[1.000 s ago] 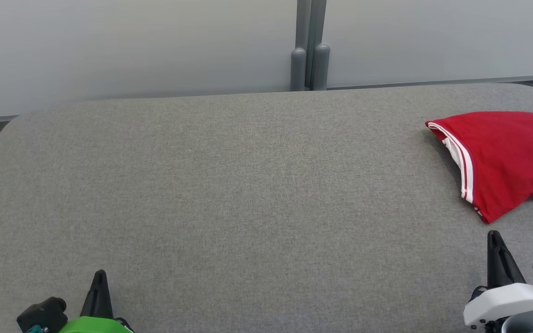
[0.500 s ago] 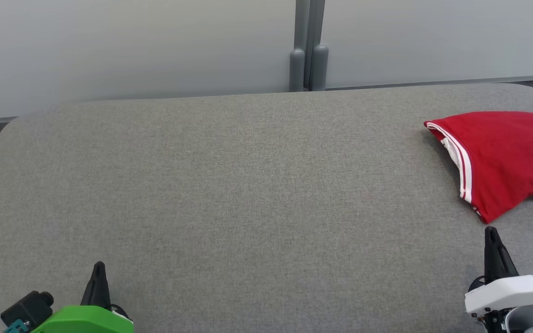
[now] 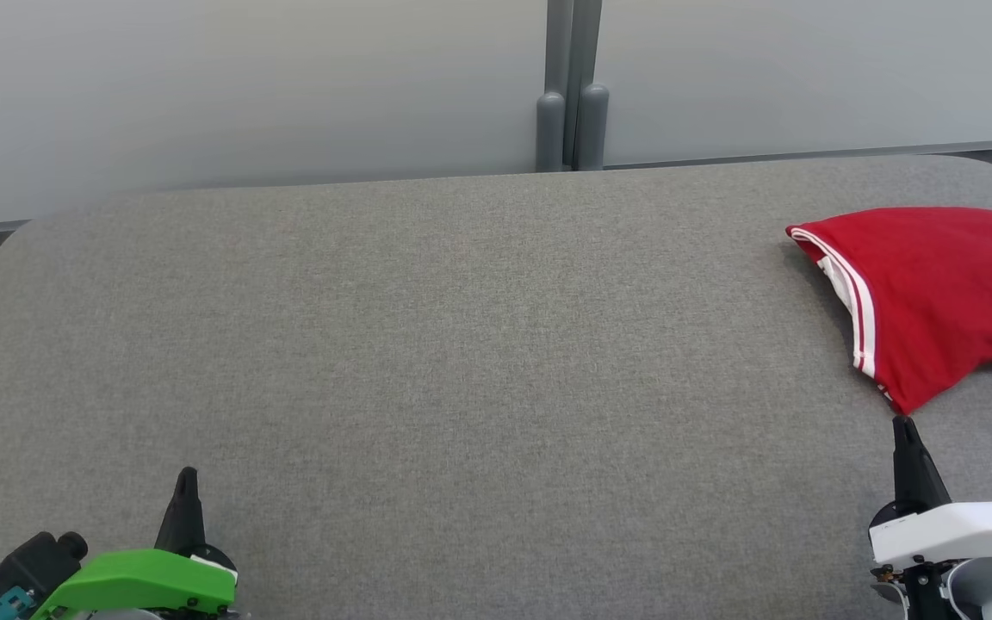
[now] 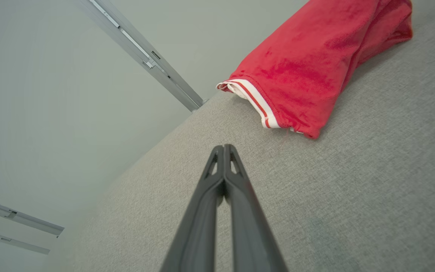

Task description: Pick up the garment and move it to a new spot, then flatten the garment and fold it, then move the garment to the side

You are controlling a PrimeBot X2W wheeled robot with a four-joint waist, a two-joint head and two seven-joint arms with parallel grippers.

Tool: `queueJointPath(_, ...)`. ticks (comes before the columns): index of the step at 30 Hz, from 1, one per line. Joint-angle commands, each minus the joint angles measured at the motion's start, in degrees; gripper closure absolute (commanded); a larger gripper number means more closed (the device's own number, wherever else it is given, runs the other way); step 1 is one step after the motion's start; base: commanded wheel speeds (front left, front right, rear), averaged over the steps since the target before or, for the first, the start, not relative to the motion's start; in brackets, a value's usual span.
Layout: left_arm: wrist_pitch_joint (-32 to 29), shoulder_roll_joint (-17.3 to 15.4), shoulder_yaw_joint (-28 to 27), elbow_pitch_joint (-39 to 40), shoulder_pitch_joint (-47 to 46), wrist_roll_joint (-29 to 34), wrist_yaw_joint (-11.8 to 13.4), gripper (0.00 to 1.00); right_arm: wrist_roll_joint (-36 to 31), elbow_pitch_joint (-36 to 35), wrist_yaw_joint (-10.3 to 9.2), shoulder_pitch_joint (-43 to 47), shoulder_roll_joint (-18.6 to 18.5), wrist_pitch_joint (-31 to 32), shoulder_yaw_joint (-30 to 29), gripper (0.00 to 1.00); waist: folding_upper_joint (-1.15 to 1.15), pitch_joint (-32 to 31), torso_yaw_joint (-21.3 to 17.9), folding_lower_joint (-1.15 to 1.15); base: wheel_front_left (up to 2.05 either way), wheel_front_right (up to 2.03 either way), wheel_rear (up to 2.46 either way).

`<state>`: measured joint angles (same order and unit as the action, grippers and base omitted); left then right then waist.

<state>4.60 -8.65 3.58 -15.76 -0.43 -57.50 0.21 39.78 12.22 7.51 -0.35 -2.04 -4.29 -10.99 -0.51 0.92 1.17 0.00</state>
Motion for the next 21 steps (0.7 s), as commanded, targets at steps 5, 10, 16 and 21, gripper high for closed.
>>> queueJointPath(5, -1.11, 0.31, -1.38, 0.80, -1.90, -3.77, -1.00, 1.00, 5.76, -0.36, 0.00, -1.77, -0.51, 1.21, 0.37, 1.00, 0.19, -0.05, -0.08, 0.00, 0.00, 0.00, 0.00)
queueJointPath(10, -1.98, 0.82, -2.09, 0.88, -2.29, -6.64, -1.61, 1.00, 9.88, -0.22, 0.00, -2.08, -0.56, 2.14, 0.67, 1.00, 0.22, -0.09, -0.15, 0.00, 0.00, 0.00, 0.00)
queueJointPath(16, -2.93, 1.36, -2.93, 0.97, -2.75, -9.77, -2.34, 1.00, 14.60, -0.04, 0.00, -2.59, -0.62, 3.16, 1.01, 1.00, 0.24, -0.15, -0.23, 0.00, 0.00, 0.00, 0.00)
queueJointPath(21, -3.72, 1.77, -3.56, 1.04, -3.19, -12.21, -2.91, 1.00, 18.34, 0.11, 0.00, -2.88, -0.66, 3.93, 1.28, 1.00, 0.26, -0.19, -0.30, 0.00, 0.00, 0.00, 0.00)
